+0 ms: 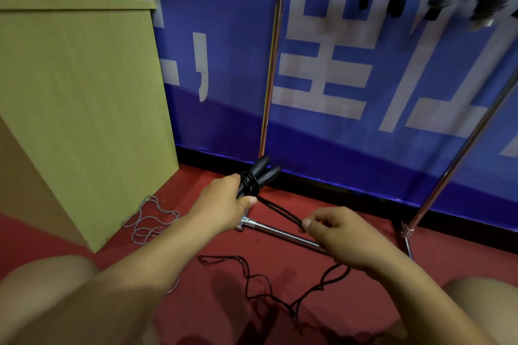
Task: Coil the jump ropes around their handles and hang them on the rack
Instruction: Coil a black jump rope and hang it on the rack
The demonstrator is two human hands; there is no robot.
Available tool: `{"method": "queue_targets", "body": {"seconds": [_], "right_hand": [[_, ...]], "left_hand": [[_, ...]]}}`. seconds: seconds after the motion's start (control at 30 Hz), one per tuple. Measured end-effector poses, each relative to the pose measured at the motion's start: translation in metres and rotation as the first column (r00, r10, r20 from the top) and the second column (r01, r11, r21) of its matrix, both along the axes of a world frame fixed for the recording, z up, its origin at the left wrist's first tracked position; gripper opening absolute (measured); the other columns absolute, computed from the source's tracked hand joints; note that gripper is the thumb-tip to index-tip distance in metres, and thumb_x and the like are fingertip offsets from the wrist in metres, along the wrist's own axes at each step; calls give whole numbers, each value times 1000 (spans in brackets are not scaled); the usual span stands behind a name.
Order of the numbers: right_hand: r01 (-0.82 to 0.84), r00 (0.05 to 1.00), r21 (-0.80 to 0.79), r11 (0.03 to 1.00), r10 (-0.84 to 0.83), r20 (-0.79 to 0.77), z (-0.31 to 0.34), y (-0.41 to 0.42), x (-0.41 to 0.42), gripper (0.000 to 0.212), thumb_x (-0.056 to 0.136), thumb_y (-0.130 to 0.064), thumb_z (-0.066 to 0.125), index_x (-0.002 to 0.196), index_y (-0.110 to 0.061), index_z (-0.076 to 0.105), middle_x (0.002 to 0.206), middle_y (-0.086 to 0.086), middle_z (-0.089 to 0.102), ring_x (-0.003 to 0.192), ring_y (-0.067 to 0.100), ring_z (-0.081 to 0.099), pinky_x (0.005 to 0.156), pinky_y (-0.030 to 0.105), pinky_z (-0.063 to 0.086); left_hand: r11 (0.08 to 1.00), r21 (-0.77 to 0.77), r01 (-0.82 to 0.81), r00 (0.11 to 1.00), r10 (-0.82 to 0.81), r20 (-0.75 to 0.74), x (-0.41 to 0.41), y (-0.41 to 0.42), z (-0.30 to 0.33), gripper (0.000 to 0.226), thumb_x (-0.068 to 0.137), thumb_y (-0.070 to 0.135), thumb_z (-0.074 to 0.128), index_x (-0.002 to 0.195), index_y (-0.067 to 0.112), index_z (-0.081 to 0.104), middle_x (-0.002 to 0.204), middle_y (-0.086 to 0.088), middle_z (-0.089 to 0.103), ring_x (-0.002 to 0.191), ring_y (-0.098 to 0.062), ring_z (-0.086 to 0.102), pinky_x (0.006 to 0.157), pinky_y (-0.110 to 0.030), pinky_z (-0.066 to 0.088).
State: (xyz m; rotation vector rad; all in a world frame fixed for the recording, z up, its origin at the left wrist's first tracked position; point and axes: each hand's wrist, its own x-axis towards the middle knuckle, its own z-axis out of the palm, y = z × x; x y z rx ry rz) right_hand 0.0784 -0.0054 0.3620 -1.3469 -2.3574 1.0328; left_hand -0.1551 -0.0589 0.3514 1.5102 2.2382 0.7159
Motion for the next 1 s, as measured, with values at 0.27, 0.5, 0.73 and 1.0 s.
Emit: {"method": "queue_targets", "body": {"seconds": [0.27, 0.5, 0.73, 1.0], "right_hand": [[-232, 953, -270, 934, 163, -255, 10, -15, -4, 22, 96, -27, 63, 76, -17, 64, 58, -7, 44, 56, 11, 36, 51, 23, 30], [-262, 906, -278, 924, 136, -401, 8, -16, -7, 24, 98, -15, 59, 88, 6, 64, 57, -1, 47, 55, 13, 36, 51, 25, 28], [76, 929, -160, 984, -128, -347, -3, -3, -8, 18, 95, -20, 63, 81, -14, 71, 50, -15, 54, 46, -1, 46, 56, 22, 36], [210, 970, 237, 949, -172, -170, -12, 1, -11, 6, 87, -28, 71, 80, -28, 72, 76, -14, 69, 78, 0, 63, 68, 18, 46]], "left_hand": [[989, -129, 66, 952, -101, -288, 17, -5, -2, 26, 94, 40, 64, 102, 22, 47, 109, -8, 63, 101, -34, 60, 72, -34, 39], [842, -409, 353, 842, -476, -253, 34, -13, -12, 32, 91, 33, 67, 118, 22, 54, 116, -7, 66, 108, -33, 63, 74, -34, 44], [800, -386, 459, 798, -563, -217, 43, -17, -13, 33, 92, 37, 67, 117, 19, 54, 110, -5, 65, 103, -28, 62, 72, -30, 42], [773, -346, 531, 761, -615, -206, 44, -18, -13, 26, 93, 37, 67, 111, 25, 52, 98, -1, 62, 96, -26, 61, 71, -31, 42]]}}
